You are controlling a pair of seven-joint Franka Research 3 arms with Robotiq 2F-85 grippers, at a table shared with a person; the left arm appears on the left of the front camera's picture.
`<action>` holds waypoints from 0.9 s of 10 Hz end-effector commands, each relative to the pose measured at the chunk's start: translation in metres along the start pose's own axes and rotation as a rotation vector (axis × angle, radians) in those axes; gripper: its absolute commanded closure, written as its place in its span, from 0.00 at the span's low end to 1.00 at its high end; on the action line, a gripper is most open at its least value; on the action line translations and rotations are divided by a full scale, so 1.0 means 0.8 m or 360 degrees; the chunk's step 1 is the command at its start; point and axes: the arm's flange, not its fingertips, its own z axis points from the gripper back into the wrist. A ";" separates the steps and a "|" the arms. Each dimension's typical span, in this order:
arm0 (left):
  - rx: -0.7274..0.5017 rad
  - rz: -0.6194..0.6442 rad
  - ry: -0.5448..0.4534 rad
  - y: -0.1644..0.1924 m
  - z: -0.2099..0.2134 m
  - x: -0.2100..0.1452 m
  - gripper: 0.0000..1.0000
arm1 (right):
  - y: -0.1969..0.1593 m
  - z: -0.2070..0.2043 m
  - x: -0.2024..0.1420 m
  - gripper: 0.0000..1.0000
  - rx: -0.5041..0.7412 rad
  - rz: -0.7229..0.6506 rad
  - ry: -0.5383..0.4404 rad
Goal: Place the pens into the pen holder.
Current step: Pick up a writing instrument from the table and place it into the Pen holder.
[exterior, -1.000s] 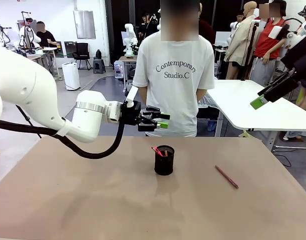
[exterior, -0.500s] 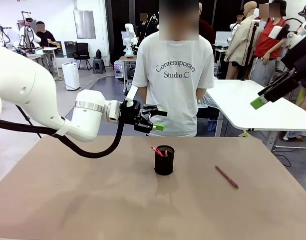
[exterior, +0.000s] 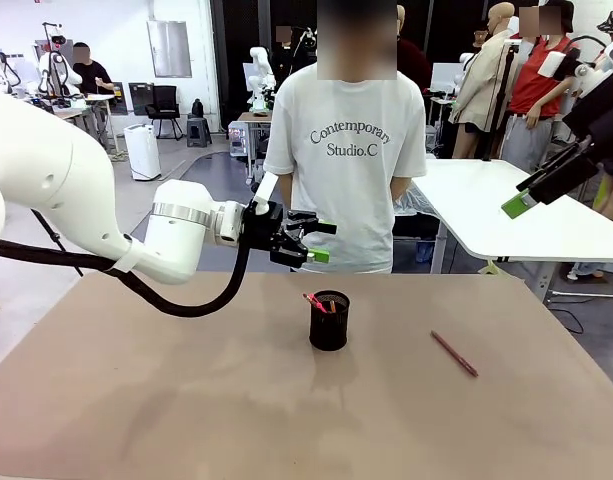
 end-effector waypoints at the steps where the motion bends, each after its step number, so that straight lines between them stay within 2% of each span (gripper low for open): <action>1: -0.0003 0.0050 0.0118 -0.014 0.016 0.013 0.00 | 0.000 0.001 0.000 0.00 0.0021 0.0001 -0.0020; 3: -0.0099 0.0176 0.0334 -0.025 0.054 0.043 0.00 | 0.000 0.001 0.000 0.00 0.0021 0.0001 -0.0020; 6: -0.0203 0.0242 0.0630 -0.032 0.087 0.082 0.00 | 0.000 0.001 0.000 0.00 0.0021 0.0001 -0.0020; 7: -0.0205 0.0184 0.0743 -0.032 0.103 0.099 0.00 | 0.000 0.001 0.000 0.00 0.0021 0.0001 -0.0020; 9: -0.0113 0.0115 0.0852 -0.042 0.133 0.133 0.00 | 0.000 0.001 0.000 0.00 0.0021 0.0001 -0.0020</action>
